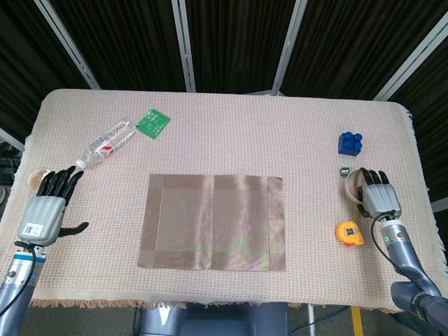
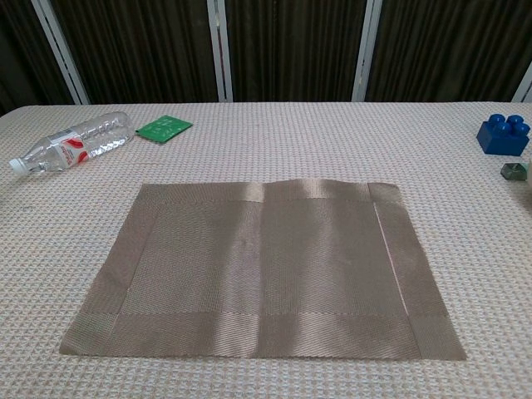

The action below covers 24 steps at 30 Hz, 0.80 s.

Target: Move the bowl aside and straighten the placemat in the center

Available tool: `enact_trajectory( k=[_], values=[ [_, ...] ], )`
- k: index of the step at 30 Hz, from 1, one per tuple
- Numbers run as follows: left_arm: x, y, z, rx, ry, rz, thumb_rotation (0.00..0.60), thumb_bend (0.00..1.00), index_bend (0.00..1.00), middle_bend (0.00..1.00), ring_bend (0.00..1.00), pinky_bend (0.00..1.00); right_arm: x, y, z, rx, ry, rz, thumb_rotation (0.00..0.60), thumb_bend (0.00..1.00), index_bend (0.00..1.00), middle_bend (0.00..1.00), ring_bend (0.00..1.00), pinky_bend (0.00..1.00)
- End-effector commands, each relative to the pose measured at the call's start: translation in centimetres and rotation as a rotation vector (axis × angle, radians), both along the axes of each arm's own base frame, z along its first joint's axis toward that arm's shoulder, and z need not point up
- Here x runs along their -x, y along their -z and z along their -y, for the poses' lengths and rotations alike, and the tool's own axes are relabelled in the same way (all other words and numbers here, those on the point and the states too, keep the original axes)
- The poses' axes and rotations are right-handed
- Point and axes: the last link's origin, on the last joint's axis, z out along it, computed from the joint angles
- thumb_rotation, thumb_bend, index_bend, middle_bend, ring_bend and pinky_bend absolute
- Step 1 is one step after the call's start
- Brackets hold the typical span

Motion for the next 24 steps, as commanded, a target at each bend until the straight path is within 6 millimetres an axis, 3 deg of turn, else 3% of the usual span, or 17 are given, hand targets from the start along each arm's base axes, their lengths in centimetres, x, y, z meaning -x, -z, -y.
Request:
enact_trajectory(
  k=[1, 8, 12, 16, 24],
  values=[
    [0.0, 0.1, 0.0, 0.004, 0.0, 0.001, 0.6, 0.06, 0.0, 0.0, 0.0, 0.0, -0.6, -0.2, -0.2, 0.011, -0.051, 0.026, 0.6, 0.35, 0.67, 0.0, 0.0, 0.0],
    [-0.2, -0.1, 0.0, 0.007, 0.003, 0.015, 0.6, 0.06, 0.0, 0.0, 0.0, 0.0, -4.2, -1.1, -1.0, -0.001, -0.217, 0.105, 0.6, 0.34, 0.67, 0.0, 0.0, 0.0],
    [-0.2, -0.2, 0.0, 0.012, 0.006, 0.025, 0.6, 0.06, 0.0, 0.0, 0.0, 0.0, -7.8, -0.8, -1.9, -0.088, -0.331, 0.123, 0.6, 0.35, 0.67, 0.0, 0.0, 0.0],
    [-0.1, -0.4, -0.1, 0.013, 0.003, 0.033, 0.6, 0.06, 0.0, 0.0, 0.0, 0.0, -12.3, 0.7, -3.0, -0.213, -0.449, 0.113, 0.6, 0.35, 0.67, 0.0, 0.0, 0.0],
    [0.4, -0.7, -0.3, 0.015, -0.01, 0.036, 0.6, 0.06, 0.0, 0.0, 0.0, 0.0, -20.7, 6.6, -3.4, -0.46, -0.628, 0.079, 0.6, 0.35, 0.66, 0.0, 0.0, 0.0]
  ],
)
